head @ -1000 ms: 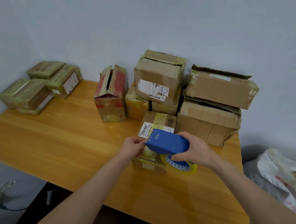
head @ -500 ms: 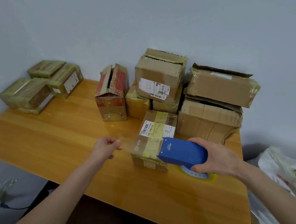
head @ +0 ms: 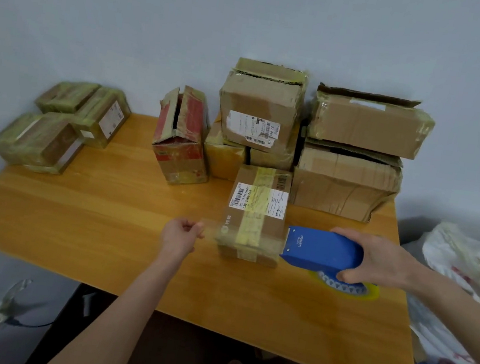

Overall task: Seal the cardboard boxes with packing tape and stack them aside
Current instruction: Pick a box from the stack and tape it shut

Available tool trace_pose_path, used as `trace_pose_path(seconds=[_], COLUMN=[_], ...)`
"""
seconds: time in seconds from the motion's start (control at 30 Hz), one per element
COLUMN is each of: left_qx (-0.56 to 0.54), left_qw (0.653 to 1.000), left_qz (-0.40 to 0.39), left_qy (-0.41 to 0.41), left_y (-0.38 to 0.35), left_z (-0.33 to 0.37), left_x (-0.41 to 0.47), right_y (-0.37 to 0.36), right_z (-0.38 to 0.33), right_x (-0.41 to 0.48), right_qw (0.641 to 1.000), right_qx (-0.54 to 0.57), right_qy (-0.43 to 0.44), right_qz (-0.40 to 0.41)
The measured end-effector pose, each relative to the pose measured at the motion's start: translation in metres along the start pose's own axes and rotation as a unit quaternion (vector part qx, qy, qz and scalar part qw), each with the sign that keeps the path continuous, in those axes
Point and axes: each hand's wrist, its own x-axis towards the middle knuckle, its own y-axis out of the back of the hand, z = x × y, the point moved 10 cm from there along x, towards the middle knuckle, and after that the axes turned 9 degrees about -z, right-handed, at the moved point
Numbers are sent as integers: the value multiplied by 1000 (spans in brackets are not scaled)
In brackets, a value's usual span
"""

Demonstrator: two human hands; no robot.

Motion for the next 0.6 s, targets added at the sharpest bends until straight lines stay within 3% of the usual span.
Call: trace_pose_path(seconds=[0.3, 0.6], left_qx=[100, 130], left_qw=[995, 991], left_qz=[1, -9], left_qy=[-27, 18], left_y=[-6, -17], left_z=[-5, -23], left_x=[12, 25], right_y=[-8, -25], right_z=[6, 15], right_x=[12, 33], right_qw=[998, 996], right_qx=[-50, -72], right_qy=[-26, -49], right_qz=[10, 0])
